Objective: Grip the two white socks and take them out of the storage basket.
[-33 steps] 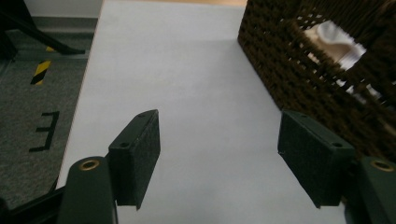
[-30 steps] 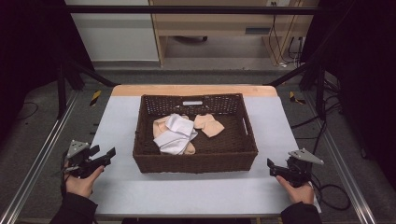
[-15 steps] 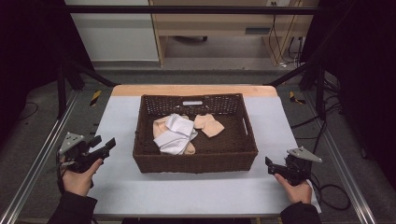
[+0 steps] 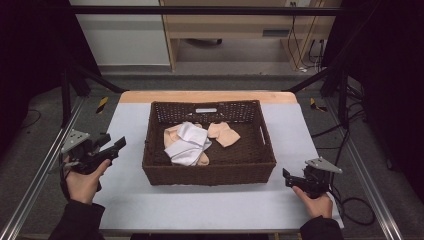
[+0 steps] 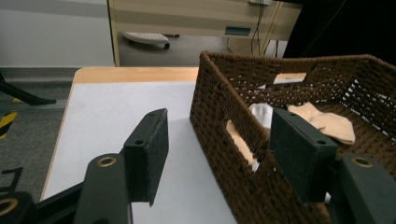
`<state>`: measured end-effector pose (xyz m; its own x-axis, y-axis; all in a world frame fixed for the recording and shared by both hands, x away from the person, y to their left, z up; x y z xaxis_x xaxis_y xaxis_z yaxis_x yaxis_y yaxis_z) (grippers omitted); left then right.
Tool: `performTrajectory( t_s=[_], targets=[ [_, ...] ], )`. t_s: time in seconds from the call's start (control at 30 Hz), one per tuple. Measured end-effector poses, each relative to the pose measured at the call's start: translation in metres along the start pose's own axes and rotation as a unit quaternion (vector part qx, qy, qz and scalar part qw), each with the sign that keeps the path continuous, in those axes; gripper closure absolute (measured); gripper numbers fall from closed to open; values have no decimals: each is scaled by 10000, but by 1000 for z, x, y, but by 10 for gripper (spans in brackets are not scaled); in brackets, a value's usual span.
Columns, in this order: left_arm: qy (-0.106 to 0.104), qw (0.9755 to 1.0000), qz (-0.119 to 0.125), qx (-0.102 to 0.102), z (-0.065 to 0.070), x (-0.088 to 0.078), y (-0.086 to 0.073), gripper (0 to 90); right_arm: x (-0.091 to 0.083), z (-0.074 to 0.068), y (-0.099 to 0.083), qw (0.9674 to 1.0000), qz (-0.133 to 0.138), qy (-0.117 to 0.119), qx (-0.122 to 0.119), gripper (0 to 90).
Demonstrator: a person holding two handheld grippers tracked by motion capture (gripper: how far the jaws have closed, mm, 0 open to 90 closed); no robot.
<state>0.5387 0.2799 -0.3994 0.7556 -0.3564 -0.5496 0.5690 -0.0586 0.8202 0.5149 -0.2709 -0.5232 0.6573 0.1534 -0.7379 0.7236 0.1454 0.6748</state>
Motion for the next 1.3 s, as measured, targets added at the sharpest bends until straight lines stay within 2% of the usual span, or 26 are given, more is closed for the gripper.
performTrajectory(
  t_s=[0.2, 0.4, 0.47, 0.5, 0.83, 1.03, 1.3],
  targets=[
    [-63, 10000, 47, 58, 9, -1, 16, 370, 0, 0, 0, 10000, -7, 11, -3, 59],
    [-174, 9996, 75, 216, 28, 4, 30, 367, 1, 0, 1, 10000, -2, 20, -9, 62],
    [-234, 9993, 88, 273, 39, 10, 37, 367, 1, 0, 1, 10000, -5, 2, -11, 62],
    [-234, 9993, 88, 273, 39, 10, 37, 368, 1, 0, 1, 10000, -5, 2, -11, 62],
    [-352, 9978, 86, 556, 75, 32, 53, 370, 1, -1, 0, 10000, -15, 8, -51, 65],
    [-373, 9971, 145, 647, 91, 42, 62, 372, 2, 0, 0, 10000, -7, -9, -54, 66],
    [-333, 9958, -19, 852, 109, 64, 69, 373, 2, 0, 0, 10000, -17, -24, -61, 68]
  ],
)
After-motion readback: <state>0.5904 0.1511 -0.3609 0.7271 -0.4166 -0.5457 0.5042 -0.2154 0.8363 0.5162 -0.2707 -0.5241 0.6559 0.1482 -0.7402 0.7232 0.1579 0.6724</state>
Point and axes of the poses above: each handheld gripper's, and its own axes: x roughly forward along the jaws, y roughly out of its top, z roughly to its right, the point moved 10 cm from there along x, roughly forward along the jaws, and after that the axes turned 13 degrees about -z, right-handed, at the moved point
